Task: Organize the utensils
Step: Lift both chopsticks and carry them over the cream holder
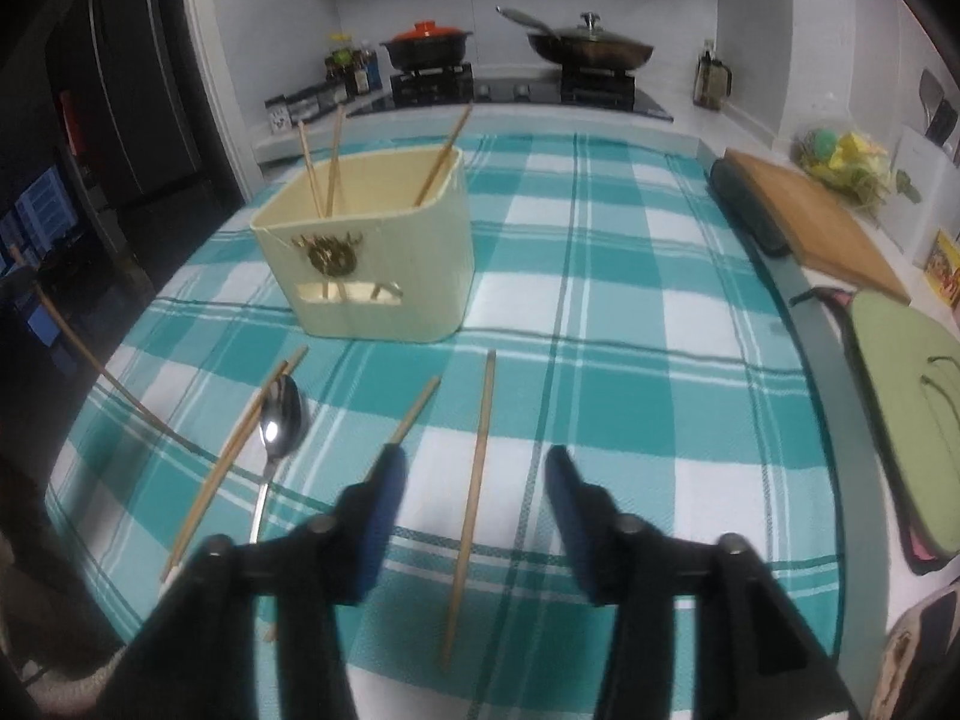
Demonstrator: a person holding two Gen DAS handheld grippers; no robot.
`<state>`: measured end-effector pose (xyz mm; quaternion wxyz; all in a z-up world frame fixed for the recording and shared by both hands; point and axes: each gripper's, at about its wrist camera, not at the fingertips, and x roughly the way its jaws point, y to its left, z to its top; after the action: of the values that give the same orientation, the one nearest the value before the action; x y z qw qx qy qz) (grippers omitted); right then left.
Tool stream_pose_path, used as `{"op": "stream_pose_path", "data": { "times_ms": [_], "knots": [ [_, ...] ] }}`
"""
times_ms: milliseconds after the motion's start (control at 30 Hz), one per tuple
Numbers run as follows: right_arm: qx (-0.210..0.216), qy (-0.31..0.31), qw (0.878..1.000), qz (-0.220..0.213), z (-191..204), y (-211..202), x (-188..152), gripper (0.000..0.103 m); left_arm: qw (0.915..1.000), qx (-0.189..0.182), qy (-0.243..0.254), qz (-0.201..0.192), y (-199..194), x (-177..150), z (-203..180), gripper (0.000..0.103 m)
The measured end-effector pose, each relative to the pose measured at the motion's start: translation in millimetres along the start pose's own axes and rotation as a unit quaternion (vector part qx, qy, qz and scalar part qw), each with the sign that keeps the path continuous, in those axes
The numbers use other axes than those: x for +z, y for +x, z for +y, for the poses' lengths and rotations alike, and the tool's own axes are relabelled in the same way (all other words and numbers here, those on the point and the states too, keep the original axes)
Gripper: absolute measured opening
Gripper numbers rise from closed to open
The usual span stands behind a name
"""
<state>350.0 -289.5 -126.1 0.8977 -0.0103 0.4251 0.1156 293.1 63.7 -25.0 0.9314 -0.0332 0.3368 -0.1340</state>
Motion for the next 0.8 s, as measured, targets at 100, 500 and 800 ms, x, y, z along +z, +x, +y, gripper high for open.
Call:
{"op": "stream_pose_path", "data": {
  "times_ms": [100, 500, 800],
  "knots": [
    [0.014, 0.037, 0.999, 0.024, -13, 35, 3, 0.054, 1.0000, 0.001, -0.002, 0.000, -1, -1, 1, 0.004],
    [-0.061, -0.012, 0.994, 0.086, 7, 149, 40, 0.019, 0.9998, 0.010, 0.006, 0.013, -3, -6, 2, 0.004],
    [0.001, 0.035, 0.999, 0.001, -1, 90, 45, 0.007, 0.9999, 0.009, 0.004, 0.007, -8, -6, 5, 0.004]
  ]
}}
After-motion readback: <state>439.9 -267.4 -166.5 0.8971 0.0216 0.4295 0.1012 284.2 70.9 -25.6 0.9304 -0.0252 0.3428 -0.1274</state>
